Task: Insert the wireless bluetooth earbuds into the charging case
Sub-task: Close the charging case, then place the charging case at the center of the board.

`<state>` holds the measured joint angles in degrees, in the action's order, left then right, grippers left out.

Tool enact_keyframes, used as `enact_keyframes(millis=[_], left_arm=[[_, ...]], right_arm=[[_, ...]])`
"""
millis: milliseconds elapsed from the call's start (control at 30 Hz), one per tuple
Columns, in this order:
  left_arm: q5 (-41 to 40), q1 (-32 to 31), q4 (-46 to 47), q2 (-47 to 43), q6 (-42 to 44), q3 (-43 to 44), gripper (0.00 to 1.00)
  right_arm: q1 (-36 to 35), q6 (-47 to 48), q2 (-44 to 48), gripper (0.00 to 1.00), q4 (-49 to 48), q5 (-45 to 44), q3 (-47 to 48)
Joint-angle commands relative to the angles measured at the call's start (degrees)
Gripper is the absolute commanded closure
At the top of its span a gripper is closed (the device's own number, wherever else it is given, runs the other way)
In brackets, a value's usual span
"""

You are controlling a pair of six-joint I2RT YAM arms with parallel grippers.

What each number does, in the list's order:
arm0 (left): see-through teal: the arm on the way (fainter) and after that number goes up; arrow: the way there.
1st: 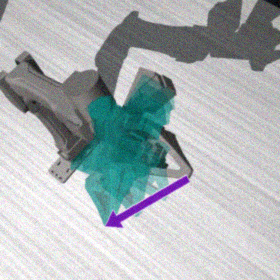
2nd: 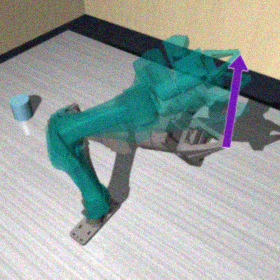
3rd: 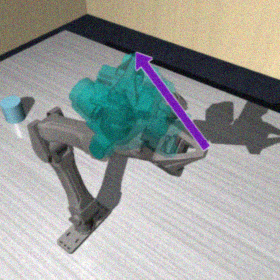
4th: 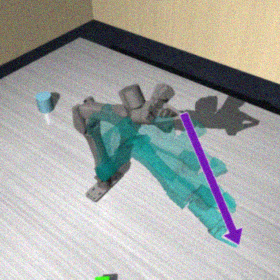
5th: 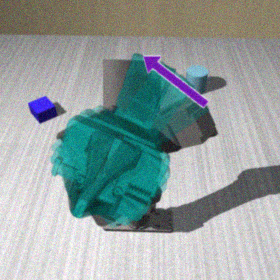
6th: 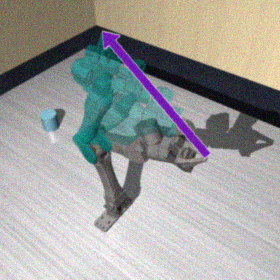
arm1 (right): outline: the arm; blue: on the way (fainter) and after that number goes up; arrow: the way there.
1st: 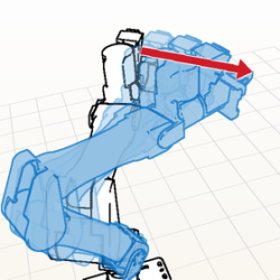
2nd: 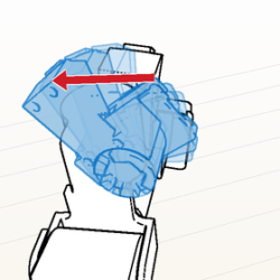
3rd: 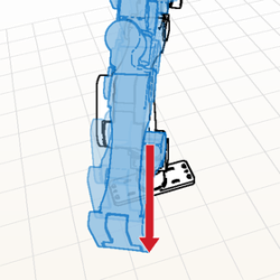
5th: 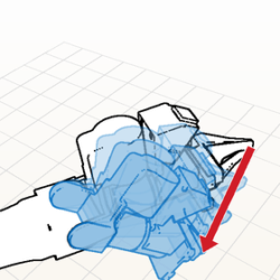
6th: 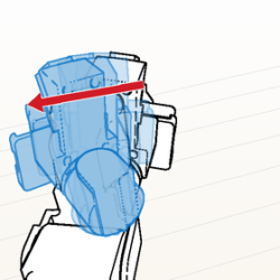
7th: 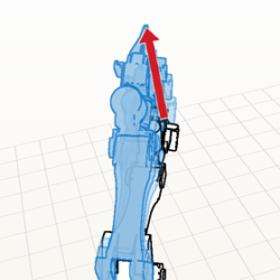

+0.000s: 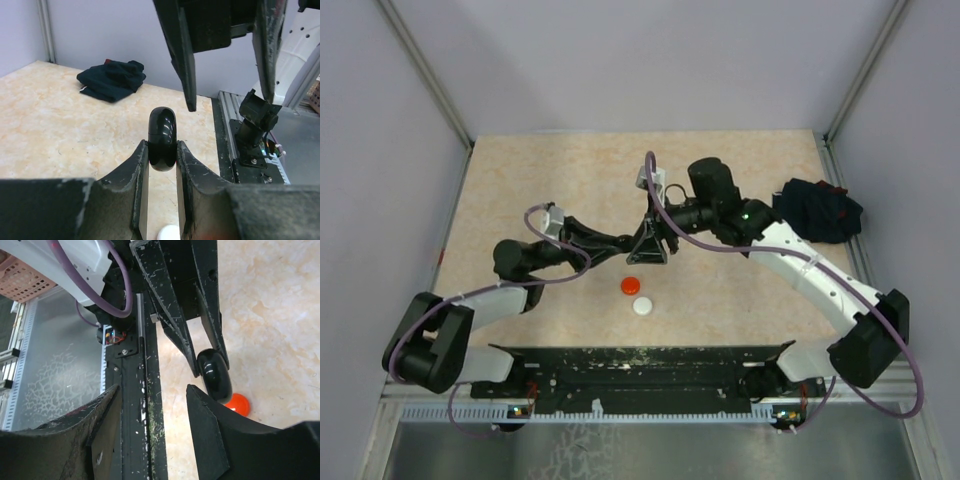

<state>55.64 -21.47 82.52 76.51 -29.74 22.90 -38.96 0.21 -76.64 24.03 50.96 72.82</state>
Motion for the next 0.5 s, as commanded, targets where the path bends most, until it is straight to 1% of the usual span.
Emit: enact_keyframes(millis=[0,67,200,267,467], left_arm=[[-3.08,0.24,-7.61,-2.54,0.62,1.04,1.0],[-5.17,0.25,-13.84,-3.95,0.4,0.86,1.0],[-9.62,0.22,-34.12,-7.19,2.62,2.07,1.0],[-10.95,0.21,-41.81,-9.15,3.28,1.97,1.0],[-20.12,0.22,-60.53,-14.58,1.41,1.69,0.99]], right_arm=[[-0.59,0.82,3.06,0.45,-0.7,-3.15,-0.9],[-0.67,0.67,5.27,0.45,-1.58,-7.56,-1.98],[-0.66,-0.03,8.58,0.45,-3.82,-16.12,-5.09],[-0.64,-0.23,9.93,0.45,-4.52,-19.39,-6.67],[-0.6,-1.29,13.28,0.45,-5.23,-28.66,-11.43]])
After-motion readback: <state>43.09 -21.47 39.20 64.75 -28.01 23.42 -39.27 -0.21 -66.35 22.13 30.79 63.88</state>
